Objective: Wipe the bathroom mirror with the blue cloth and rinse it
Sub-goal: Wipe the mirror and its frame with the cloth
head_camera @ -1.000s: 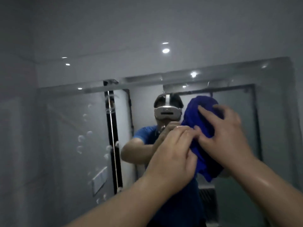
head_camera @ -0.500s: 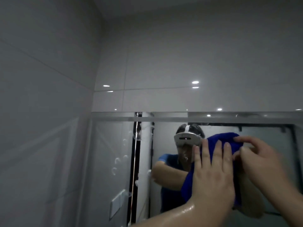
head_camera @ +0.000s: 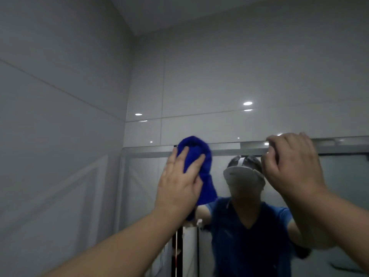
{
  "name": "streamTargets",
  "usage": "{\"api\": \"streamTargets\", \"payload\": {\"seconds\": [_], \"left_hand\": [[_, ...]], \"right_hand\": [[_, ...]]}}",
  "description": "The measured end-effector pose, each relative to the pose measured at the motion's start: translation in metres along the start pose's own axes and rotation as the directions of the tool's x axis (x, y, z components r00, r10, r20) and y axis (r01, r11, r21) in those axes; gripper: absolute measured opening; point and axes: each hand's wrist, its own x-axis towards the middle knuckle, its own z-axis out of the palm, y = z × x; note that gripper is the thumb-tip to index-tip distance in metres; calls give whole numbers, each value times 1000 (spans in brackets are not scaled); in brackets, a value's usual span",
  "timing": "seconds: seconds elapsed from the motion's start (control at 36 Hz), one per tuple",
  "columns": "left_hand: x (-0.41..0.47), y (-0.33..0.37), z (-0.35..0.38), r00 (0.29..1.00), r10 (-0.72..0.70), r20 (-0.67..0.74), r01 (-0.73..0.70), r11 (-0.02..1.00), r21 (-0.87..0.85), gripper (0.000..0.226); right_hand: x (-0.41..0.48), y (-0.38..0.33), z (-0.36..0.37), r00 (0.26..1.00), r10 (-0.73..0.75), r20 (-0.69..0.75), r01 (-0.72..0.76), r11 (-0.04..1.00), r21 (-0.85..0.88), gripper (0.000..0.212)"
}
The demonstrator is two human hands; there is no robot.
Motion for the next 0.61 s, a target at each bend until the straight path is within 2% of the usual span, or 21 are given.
{"api": "streamTargets", "payload": {"seconds": [0.11, 0.22, 0.31, 0.42, 0.44, 0.5, 0.56, 0.61], "left_hand": [[-49, -56, 4, 988, -151, -43, 153, 987, 41, 57], [-87, -92, -1, 926, -376, -22, 377, 926, 15, 55], [-79, -80, 4, 877, -476, -63, 473, 879, -60, 53], [-43, -31, 15, 773, -608, -181, 591, 794, -142, 60], [-35, -16, 17, 778, -602, -180, 588, 799, -130, 60], [-27, 16, 20, 857, -491, -155, 487, 871, -70, 59], [-30, 47, 25, 956, -270, -114, 269, 963, -24, 61], [-45, 74, 32, 998, -49, -46, 48, 999, -23, 64]], "right_hand": [[0, 2, -1, 1000, -29, 9, 29, 999, 13, 43], [-1, 1, 1, 998, -57, 11, 57, 998, -12, 45], [-2, 0, 2, 998, -55, 37, 57, 997, -47, 46], [-2, 1, 1, 998, -47, 29, 48, 998, -45, 46], [-2, 1, 2, 999, -50, 20, 51, 998, -39, 45], [-2, 1, 3, 998, -55, 9, 55, 998, -28, 45], [-1, 1, 2, 998, -53, 21, 54, 998, -21, 44], [-1, 0, 1, 998, -58, 19, 58, 998, -3, 45]]}}
